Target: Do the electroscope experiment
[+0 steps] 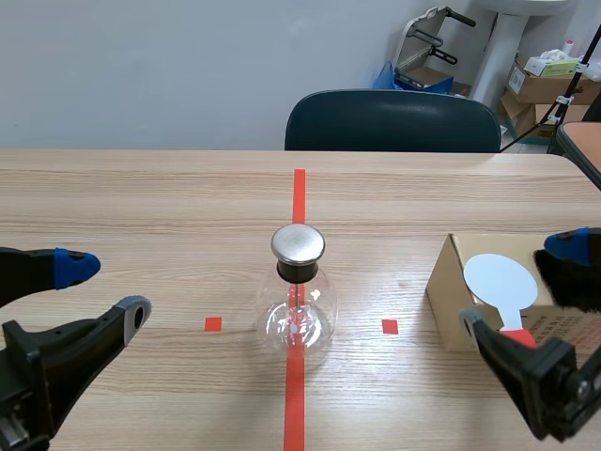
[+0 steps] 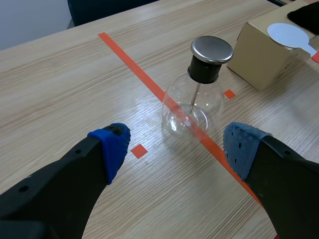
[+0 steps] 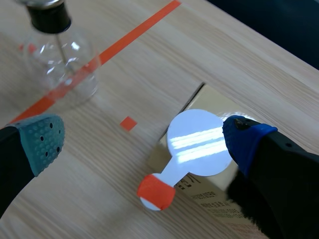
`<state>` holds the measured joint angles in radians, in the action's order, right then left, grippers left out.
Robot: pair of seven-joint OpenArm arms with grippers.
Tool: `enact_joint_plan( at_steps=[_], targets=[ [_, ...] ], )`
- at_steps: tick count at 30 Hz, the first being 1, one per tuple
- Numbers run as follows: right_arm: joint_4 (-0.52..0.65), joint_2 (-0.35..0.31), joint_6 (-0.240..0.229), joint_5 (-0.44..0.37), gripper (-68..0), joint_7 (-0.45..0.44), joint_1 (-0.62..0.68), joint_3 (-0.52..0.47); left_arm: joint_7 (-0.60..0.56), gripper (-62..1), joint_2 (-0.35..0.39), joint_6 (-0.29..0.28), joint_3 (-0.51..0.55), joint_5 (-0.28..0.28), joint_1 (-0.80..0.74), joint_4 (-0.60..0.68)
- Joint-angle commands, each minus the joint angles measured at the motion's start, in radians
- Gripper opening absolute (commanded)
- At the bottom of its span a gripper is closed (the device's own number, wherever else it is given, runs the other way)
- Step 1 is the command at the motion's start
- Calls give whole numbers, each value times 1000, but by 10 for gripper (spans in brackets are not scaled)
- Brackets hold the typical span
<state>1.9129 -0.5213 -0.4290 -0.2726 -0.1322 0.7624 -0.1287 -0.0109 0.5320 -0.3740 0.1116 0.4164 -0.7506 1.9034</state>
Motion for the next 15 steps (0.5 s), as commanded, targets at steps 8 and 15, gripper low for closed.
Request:
enact_joint_plan(
  at_steps=[8,15],
  targets=[
    [75,4,60,616,4,-230,132,11,-14,-193,-5,-2,6,5,3,7],
    [18,95,453,1089,4,-332,238,20,-14,-193,13,-2,-1,-47,6,7]
  ],
)
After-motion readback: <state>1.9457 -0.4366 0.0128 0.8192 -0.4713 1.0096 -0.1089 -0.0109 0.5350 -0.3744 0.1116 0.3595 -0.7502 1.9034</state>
